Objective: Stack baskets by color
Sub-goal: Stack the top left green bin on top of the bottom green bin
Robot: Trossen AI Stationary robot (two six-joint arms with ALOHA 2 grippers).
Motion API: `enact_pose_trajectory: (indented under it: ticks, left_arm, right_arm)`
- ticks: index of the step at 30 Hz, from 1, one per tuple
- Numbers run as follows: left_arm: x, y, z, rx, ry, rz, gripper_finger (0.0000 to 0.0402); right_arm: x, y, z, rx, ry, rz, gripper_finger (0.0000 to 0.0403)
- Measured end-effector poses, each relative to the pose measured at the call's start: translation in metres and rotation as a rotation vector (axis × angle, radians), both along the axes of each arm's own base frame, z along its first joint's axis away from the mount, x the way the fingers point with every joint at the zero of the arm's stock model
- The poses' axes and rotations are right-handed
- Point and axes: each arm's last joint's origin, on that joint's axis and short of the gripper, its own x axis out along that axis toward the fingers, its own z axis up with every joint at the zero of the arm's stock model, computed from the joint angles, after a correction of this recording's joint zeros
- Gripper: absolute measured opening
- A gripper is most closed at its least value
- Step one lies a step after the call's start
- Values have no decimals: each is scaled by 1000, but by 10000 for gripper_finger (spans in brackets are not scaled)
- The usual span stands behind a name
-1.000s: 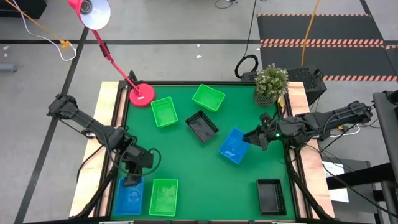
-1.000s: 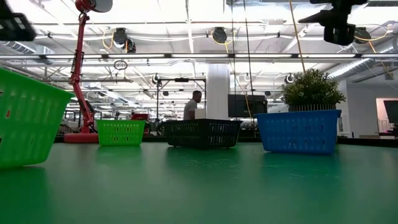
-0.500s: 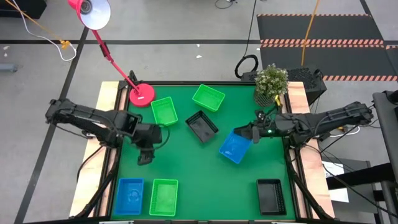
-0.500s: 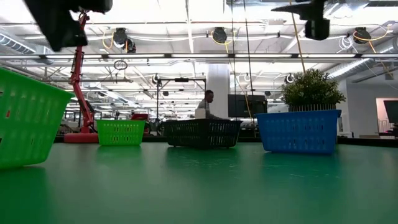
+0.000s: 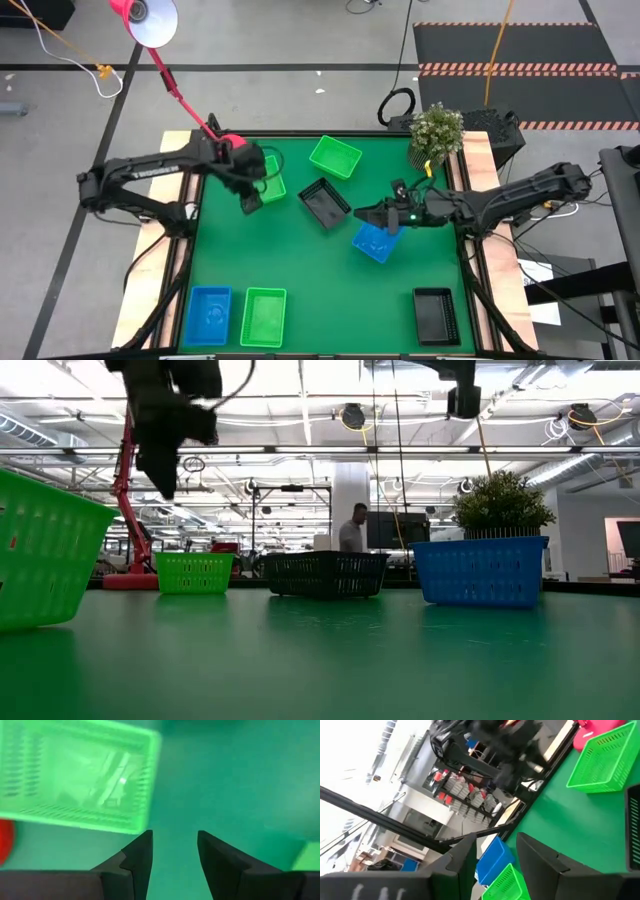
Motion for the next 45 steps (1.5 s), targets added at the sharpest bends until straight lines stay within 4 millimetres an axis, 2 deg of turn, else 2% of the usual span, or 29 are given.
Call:
enact_pose_trajectory:
  ticks: [5,11,14,17,21,26,35,45]
  left_arm:
    - [-1,40,0,10,117,23,157]
    - [14,98,3,15,169,47,161]
    - [20,124,-6,-22,248,52,181]
    - [25,141,-14,-35,298,37,209]
    - [30,150,-29,-43,342,17,236]
    - [37,156,-43,-53,356,5,238]
    - [43,163,-59,-36,372,-26,180]
    - [44,165,-66,-34,372,-41,158]
  right_arm:
    - [-1,-8,1,-69,9,19,131]
    - [0,-31,-3,-149,63,87,131]
    - [-1,-46,-5,-144,80,143,131]
    - [-2,-61,-6,-135,87,184,131]
    - [-6,-83,-6,-148,78,212,131]
    - [-14,-109,-6,-138,65,234,131]
    - [-32,-143,-5,-134,43,255,131]
    - [-42,-156,-5,-174,20,305,131]
